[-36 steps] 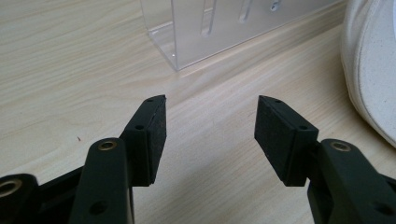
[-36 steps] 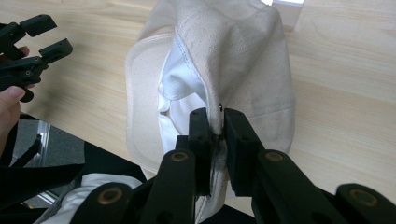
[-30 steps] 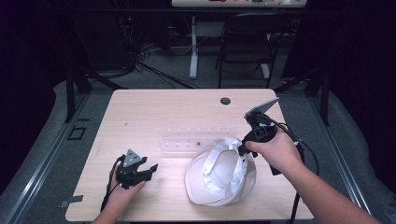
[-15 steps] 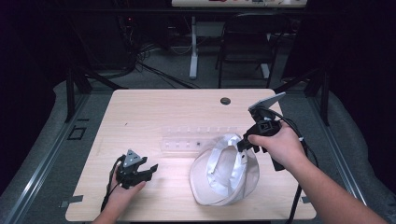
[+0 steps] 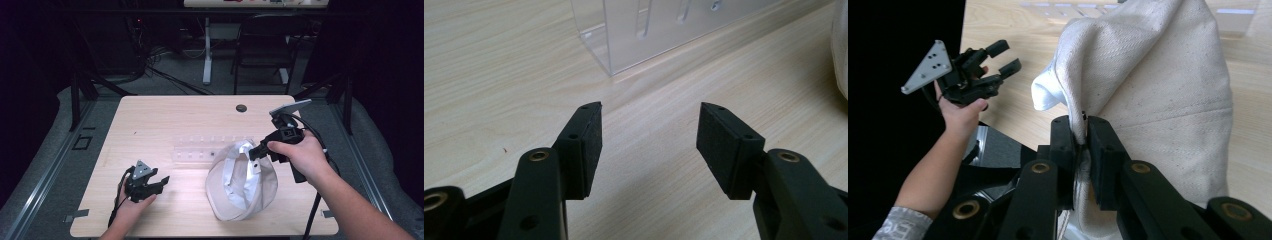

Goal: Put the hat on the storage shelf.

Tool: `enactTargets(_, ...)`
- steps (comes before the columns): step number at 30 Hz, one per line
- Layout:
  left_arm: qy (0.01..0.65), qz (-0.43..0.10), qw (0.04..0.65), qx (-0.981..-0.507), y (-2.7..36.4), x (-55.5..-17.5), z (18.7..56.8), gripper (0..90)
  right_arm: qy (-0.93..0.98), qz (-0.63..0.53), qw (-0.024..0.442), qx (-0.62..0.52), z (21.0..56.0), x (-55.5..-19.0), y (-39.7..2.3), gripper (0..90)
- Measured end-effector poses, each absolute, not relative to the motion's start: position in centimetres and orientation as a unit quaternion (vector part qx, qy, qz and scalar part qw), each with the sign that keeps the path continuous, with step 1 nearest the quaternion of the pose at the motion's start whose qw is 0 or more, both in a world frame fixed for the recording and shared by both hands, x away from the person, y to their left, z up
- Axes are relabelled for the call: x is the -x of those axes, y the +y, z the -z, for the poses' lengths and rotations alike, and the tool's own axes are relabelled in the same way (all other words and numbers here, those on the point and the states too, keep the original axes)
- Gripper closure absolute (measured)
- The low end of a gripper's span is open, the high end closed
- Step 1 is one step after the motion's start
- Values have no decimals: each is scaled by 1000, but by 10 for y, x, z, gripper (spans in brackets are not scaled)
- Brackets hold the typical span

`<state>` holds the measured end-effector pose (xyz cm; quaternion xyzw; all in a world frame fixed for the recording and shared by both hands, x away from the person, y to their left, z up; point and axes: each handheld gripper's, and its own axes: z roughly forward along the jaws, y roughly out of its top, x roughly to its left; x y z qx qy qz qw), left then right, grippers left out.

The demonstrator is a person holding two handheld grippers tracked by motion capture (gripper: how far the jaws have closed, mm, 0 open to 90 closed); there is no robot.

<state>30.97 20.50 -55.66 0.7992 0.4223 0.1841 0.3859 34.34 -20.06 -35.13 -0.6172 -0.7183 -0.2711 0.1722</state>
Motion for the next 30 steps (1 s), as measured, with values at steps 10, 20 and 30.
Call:
enactTargets(10,423,-179,383,-802,204,-310,557,440,-712,291,172,615,337,-343,-202,824)
enactTargets(20,419,-178,387,-802,203,-309,556,440,-704,319,158,615,315,-351,-207,824)
enactTargets(30,419,-178,392,-800,201,-308,556,440,-690,347,162,615,304,-362,-201,824)
